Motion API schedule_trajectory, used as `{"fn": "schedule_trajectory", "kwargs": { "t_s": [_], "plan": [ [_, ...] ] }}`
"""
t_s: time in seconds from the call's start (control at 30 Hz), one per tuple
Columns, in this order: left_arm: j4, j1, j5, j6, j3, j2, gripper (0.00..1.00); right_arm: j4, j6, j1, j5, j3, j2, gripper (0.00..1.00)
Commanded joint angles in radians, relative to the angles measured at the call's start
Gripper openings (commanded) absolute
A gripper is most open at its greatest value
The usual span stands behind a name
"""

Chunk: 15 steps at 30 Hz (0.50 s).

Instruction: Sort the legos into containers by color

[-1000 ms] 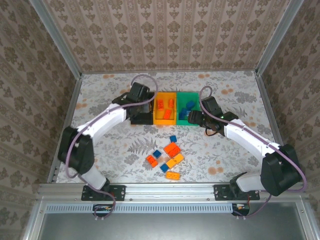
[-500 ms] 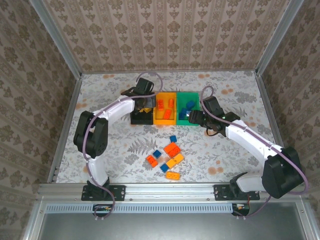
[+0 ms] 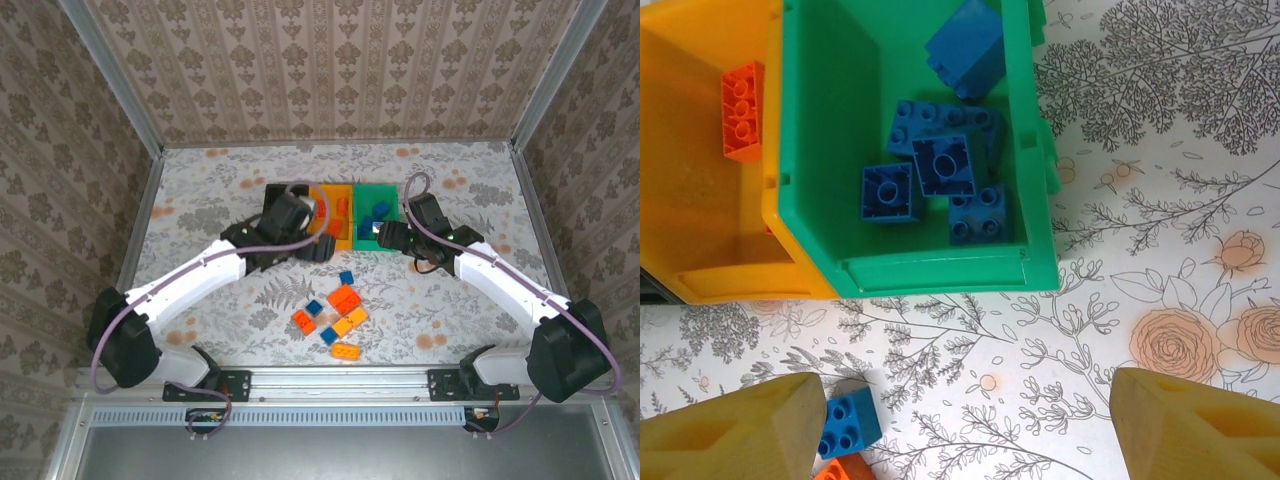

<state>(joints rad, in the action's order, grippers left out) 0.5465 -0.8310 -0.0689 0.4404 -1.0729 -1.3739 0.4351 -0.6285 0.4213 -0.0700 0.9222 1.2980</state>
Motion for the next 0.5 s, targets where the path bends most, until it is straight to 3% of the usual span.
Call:
{"fn": "schedule_trajectory", "kwargs": {
  "t_s": [0.0,0.17,0.47],
  "plan": [
    [0.165,-0.064,0.055,0.022,0.081,0.028,1.0,-0.005,-0.008,-0.005,0.018,-0.017,0.005,0.76],
    [0.159,-0.151,0.102,0.108,0.216,0.064,1.0,-0.019,-0.01,-0.006,0.019,-0.023,0.016,0.76],
    [-0.023,-0.194,0.12,0.158,0.336,0.013,1.0,-0.022,-0.009,-0.006,0.018,-0.017,0.014,0.76]
  ]
}}
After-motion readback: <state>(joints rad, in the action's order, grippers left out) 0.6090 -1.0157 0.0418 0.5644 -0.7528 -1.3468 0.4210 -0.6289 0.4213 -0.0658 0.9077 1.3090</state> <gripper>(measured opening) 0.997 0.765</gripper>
